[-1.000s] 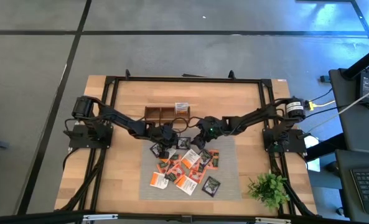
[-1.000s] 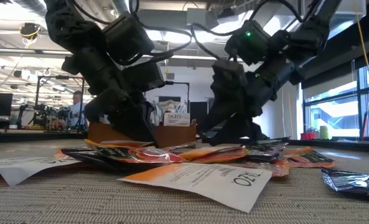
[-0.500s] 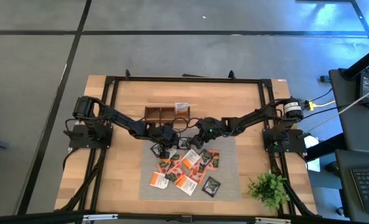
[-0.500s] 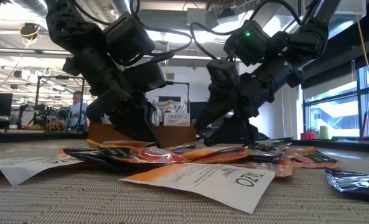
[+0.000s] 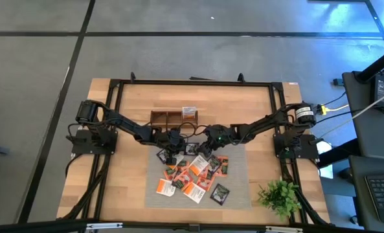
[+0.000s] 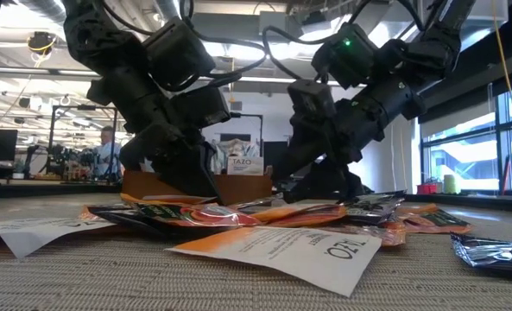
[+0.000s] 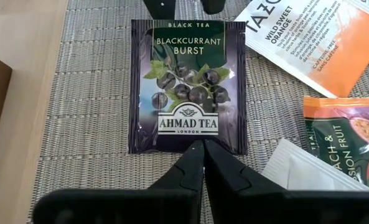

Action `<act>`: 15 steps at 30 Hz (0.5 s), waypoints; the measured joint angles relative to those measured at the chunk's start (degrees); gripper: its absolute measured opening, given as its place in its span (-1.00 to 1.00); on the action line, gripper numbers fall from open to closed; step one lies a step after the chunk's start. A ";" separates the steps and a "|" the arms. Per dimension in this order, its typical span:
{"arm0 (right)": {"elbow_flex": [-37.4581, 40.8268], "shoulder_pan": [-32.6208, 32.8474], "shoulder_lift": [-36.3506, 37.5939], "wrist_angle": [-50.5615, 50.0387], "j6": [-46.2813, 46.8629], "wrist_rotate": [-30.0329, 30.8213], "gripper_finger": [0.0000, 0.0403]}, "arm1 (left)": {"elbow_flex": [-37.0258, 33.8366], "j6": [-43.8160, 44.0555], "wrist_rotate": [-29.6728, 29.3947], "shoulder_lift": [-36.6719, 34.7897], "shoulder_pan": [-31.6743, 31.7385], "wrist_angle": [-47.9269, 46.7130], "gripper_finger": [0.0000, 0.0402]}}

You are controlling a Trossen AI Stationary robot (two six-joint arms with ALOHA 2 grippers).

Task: Pick & Place Tea
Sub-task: Put the purple tea bag into the middle section of the wooden organizer

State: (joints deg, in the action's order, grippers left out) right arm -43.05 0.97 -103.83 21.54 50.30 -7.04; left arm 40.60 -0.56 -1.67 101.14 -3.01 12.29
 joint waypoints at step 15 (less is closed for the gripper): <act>-2.81 0.01 -4.15 1.21 -0.35 -1.56 -0.21 | -0.04 0.24 -0.06 0.04 -0.02 0.09 -0.97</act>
State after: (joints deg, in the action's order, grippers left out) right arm -45.86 0.98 -107.98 22.75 49.95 -8.60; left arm 40.56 -0.32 -1.73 101.19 -3.03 12.38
